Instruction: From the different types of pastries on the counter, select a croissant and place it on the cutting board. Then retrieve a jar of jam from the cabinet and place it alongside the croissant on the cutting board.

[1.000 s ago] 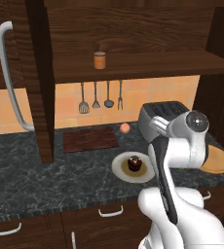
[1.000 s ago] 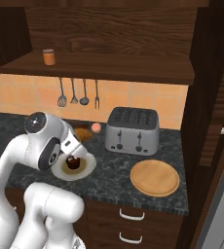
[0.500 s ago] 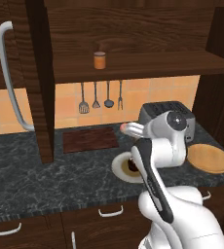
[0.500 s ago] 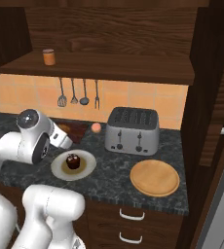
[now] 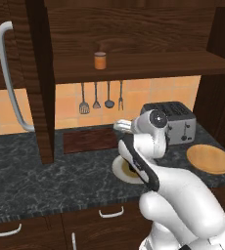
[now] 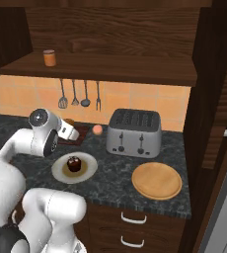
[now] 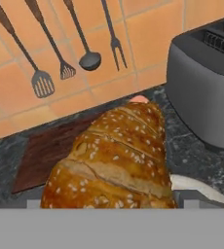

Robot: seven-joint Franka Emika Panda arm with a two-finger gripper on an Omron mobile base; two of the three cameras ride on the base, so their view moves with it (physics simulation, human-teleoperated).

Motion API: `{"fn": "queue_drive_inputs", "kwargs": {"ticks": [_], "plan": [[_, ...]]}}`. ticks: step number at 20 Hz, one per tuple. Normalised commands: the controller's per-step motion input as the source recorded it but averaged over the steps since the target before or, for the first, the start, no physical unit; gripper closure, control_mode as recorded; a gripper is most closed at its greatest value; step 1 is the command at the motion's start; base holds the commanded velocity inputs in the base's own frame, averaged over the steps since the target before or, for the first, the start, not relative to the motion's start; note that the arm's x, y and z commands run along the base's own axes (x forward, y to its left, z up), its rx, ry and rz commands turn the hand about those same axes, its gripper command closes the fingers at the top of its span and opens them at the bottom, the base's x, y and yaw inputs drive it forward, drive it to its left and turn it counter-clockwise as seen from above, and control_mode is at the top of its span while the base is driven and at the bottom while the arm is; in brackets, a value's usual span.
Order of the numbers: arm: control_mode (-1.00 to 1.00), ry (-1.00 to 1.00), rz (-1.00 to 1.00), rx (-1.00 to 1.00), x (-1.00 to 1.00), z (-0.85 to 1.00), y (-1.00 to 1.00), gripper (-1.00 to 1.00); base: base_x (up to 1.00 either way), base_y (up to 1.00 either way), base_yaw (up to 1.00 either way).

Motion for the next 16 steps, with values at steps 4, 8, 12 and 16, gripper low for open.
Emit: {"fn": "queue_drive_inputs", "kwargs": {"ticks": [4,8,12,16], "plan": [[-1.0,0.01,0.11,-0.2,0.49,-0.26,0.23,1.0,0.0,0.0,0.0],[-1.0,0.0,0.09,-0.24,0.42,-0.44,0.27,1.0,0.0,0.0,0.0],[-1.0,0.0,0.11,-0.14,0.52,-0.25,0.16,1.0,0.0,0.0,0.0],[-1.0,0.02,0.12,-0.1,0.55,-0.16,0.13,1.0,0.0,0.0,0.0]]}}
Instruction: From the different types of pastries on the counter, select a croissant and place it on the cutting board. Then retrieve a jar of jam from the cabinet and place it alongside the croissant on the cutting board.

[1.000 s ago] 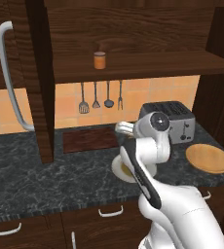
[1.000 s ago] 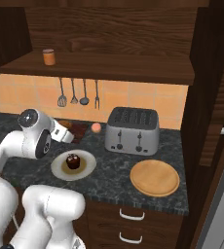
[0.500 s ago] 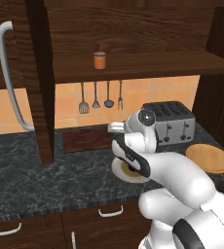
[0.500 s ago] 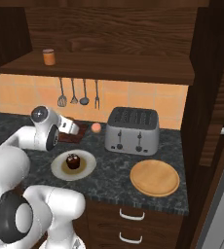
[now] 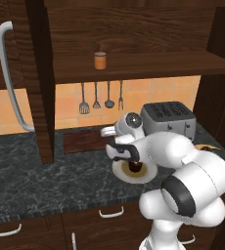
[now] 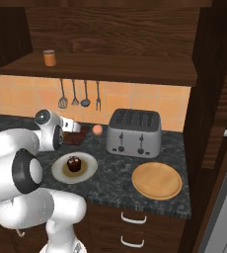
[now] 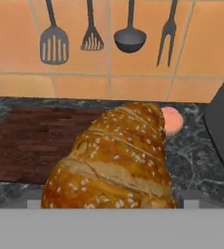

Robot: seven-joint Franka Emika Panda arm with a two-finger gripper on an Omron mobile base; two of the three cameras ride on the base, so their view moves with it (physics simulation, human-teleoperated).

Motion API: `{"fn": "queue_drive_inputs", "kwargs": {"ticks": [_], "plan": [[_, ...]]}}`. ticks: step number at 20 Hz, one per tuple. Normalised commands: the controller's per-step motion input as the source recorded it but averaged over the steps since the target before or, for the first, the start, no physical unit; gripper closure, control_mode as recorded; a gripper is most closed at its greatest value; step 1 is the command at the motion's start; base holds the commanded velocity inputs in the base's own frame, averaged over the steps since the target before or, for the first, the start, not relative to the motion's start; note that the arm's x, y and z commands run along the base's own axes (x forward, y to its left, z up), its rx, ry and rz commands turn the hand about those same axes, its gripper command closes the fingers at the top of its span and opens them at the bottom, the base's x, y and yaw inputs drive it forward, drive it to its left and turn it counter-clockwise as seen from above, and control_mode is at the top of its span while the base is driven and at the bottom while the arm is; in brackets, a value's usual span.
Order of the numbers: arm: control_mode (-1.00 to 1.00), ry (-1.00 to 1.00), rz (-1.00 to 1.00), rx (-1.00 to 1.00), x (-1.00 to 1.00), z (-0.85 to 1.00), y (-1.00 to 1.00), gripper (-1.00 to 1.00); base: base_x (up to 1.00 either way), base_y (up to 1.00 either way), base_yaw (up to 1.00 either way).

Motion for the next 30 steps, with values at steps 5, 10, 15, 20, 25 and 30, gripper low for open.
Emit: {"fn": "queue_drive_inputs", "kwargs": {"ticks": [5,10,15,20,25,30], "plan": [[-1.0,0.15,0.09,-0.1,0.46,-0.07,0.2,1.0,0.0,0.0,0.0],[-1.0,0.07,0.09,-0.04,0.4,-0.17,0.06,1.0,0.0,0.0,0.0],[-1.0,0.01,0.1,-0.03,0.39,-0.33,0.01,1.0,0.0,0.0,0.0],[-1.0,0.0,0.11,-0.04,0.43,-0.43,0.01,1.0,0.0,0.0,0.0],[-1.0,0.0,0.1,-0.02,0.36,-0.25,0.03,-1.0,0.0,0.0,0.0],[-1.0,0.0,0.1,-0.01,0.43,-0.14,0.03,-1.0,0.0,0.0,0.0]]}}
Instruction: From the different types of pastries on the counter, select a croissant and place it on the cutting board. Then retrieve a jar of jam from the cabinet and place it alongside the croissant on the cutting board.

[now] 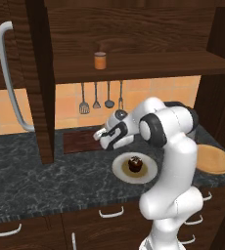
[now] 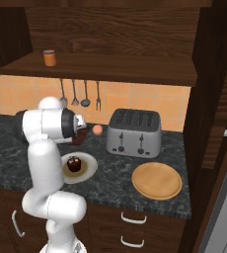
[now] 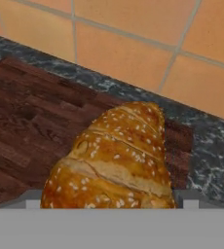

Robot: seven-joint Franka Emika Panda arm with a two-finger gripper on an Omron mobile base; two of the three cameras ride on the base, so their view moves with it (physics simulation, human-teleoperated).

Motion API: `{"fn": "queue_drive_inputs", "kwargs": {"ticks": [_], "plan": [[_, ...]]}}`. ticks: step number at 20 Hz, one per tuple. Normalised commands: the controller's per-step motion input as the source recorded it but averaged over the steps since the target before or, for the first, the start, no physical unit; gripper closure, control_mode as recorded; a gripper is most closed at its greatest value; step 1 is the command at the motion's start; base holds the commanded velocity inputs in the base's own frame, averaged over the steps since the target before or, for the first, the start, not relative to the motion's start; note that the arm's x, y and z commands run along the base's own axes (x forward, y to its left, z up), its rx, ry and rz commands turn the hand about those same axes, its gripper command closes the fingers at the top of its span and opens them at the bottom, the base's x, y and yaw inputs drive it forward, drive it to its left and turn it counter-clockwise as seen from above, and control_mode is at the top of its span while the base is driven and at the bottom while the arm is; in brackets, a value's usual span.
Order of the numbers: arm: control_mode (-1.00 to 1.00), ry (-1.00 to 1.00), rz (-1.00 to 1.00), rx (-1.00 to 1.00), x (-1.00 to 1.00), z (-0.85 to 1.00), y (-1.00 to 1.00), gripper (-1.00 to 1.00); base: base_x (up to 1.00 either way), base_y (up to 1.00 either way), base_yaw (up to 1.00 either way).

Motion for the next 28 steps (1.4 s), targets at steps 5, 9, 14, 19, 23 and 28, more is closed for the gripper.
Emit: {"fn": "queue_drive_inputs", "kwargs": {"ticks": [5,9,14,19,23,28], "plan": [[-1.0,0.04,0.08,0.0,0.45,-0.04,0.09,-1.0,0.0,0.0,0.0],[-1.0,0.11,0.04,0.0,0.38,0.01,0.11,-1.0,0.0,0.0,0.0],[-1.0,0.0,0.0,-0.01,0.12,0.23,0.01,-1.0,0.0,0.0,0.0],[-1.0,-0.12,0.01,0.0,-0.61,0.24,-0.02,-1.0,0.0,0.0,0.0],[-1.0,-0.04,0.0,0.03,-0.66,0.85,-0.25,-1.0,0.0,0.0,0.0],[-1.0,-0.02,0.0,0.09,-0.82,1.0,-0.41,-1.0,0.0,0.0,0.0]]}}
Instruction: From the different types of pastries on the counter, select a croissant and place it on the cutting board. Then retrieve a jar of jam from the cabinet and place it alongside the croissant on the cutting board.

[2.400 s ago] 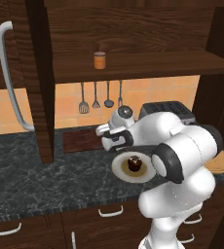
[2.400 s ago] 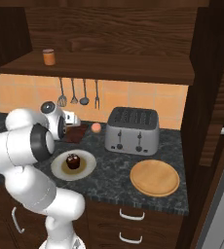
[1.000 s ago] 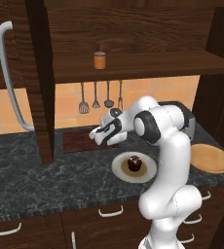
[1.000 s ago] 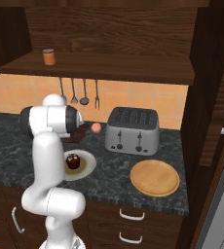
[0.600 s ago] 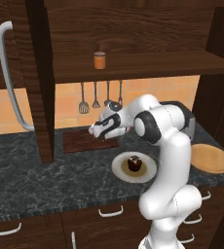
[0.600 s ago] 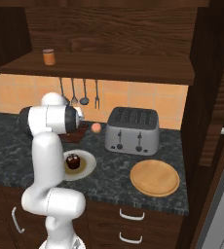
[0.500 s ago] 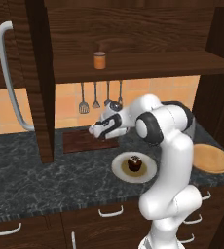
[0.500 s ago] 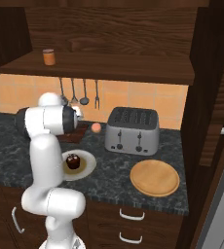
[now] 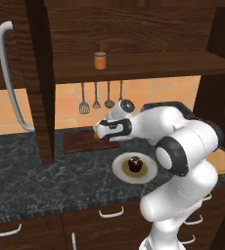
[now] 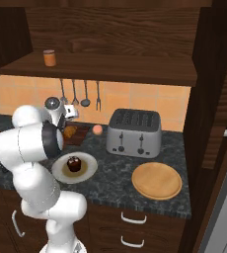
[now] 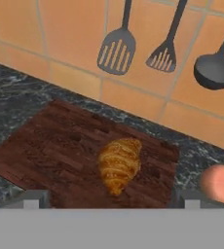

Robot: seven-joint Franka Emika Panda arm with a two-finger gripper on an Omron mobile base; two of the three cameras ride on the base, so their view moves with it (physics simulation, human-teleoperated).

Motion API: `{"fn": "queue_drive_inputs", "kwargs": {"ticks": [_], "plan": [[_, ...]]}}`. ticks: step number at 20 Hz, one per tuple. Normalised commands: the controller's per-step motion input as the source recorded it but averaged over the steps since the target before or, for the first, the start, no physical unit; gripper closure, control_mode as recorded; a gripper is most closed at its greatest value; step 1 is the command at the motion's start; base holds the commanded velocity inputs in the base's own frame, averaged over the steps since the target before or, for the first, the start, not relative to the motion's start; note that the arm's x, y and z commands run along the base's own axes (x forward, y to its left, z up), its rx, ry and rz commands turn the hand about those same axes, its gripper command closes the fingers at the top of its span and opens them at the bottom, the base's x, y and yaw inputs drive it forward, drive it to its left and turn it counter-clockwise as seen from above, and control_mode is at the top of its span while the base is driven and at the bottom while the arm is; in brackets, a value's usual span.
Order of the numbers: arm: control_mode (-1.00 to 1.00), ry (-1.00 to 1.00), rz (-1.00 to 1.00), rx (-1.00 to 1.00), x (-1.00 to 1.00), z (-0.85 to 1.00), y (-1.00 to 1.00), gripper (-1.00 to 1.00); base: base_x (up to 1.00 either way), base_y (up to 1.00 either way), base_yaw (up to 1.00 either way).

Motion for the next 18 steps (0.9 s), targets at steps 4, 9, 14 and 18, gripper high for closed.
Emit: {"fn": "queue_drive_inputs", "kwargs": {"ticks": [4,9,14,18], "plan": [[-1.0,0.0,-0.03,0.09,-0.71,1.0,-0.38,-1.0,0.0,0.0,0.0],[-1.0,0.0,-0.01,0.1,-0.66,0.98,-0.37,-1.0,0.0,0.0,0.0],[-1.0,0.0,0.0,0.1,-0.79,0.89,-0.3,-1.0,0.0,0.0,0.0],[-1.0,-0.01,0.0,0.1,-0.89,0.88,-0.29,-1.0,0.0,0.0,0.0]]}}
